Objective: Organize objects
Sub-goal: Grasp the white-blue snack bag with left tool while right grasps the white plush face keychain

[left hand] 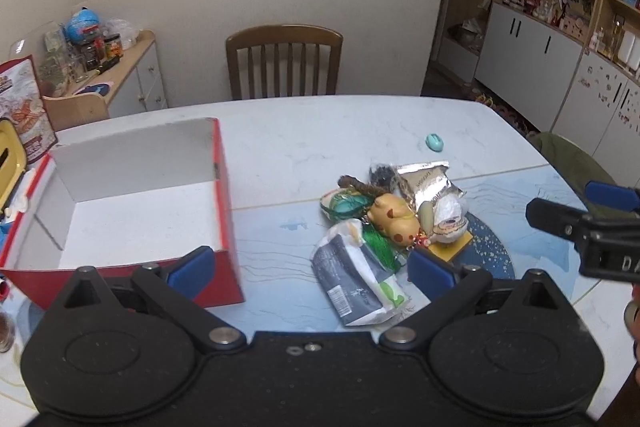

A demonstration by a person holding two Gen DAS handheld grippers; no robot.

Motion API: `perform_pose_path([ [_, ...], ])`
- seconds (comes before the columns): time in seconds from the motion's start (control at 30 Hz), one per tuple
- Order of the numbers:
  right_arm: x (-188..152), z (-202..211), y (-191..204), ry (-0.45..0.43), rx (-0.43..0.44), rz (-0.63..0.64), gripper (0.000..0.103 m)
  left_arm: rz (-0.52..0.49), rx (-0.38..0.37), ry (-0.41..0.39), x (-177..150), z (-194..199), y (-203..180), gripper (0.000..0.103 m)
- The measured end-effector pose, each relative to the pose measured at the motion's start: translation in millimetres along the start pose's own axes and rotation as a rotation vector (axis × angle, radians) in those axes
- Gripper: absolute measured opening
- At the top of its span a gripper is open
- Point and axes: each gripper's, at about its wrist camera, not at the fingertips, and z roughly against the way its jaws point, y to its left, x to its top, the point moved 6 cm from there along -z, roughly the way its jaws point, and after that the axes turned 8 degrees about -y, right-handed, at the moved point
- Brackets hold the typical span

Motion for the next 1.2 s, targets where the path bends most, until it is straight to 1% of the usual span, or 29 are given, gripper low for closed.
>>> perform_pose_path([
  [0.17,-7.6,-30.0,-22.5,0.033,-0.004,0.039,0.102,0.011,0.006,0.062,-12.1,-26.0,-11.0,0.102],
  [0.3,-11.5,-61.4,-38.5,0.077,0.007,0.013,0.102,0.000,0.034,0.091,-17.3,-46.8,-20.0,0.102],
  [0.33,-14.3,-68.6,-40.0,0.090,0.011,0.009,0.100,-0.004,0.039,0.098,-19.1,-51.9,-22.4,0.102],
  [0.4,-21.5,-80.7,-40.6,0.110,0.018,0.010,0.100,-0.008,0.047,0.116,-24.1,-61.3,-26.3,0.102],
  [0.5,-33.0,-91.9,-37.2,0.120,0.035,0.042,0.097,0.005,0.064,0.150,-32.5,-75.9,-28.8,0.102],
  [0.63,-48.2,-104.9,-33.1,0.167,0.083,0.050,0.087,0.013,0.072,0.173,-41.7,-88.4,-31.1,0.102],
  [0.7,-53.0,-110.6,-30.0,0.181,0.105,0.047,0.086,0.008,0.077,0.182,-46.2,-94.4,-32.8,0.102],
  [0.8,-56.6,-119.2,-23.8,0.197,0.141,0.041,0.080,0.008,0.076,0.197,-52.0,-103.3,-35.8,0.100],
  [0.93,-59.8,-128.9,-20.3,0.220,0.160,0.031,0.070,0.007,0.076,0.208,-54.4,-112.9,-39.9,0.098],
  [1.0,-60.4,-131.3,-20.5,0.228,0.168,0.019,0.068,0.017,0.069,0.213,-53.6,-117.7,-41.2,0.096],
  [1.07,-60.7,-133.3,-20.6,0.231,0.169,0.014,0.067,0.026,0.062,0.225,-53.7,-122.2,-42.4,0.091],
  [1.1,-61.2,-134.3,-20.6,0.234,0.172,0.011,0.062,0.028,0.061,0.233,-54.0,-124.5,-42.9,0.089],
  [1.13,-61.5,-134.8,-21.0,0.236,0.175,0.005,0.059,0.031,0.061,0.242,-54.2,-126.7,-43.0,0.085],
  [1.17,-61.6,-135.0,-21.6,0.238,0.177,-0.001,0.059,0.035,0.056,0.247,-54.0,-128.9,-43.0,0.081],
  [1.2,-61.6,-135.4,-22.1,0.238,0.177,-0.003,0.057,0.038,0.054,0.250,-53.7,-130.7,-43.2,0.080],
])
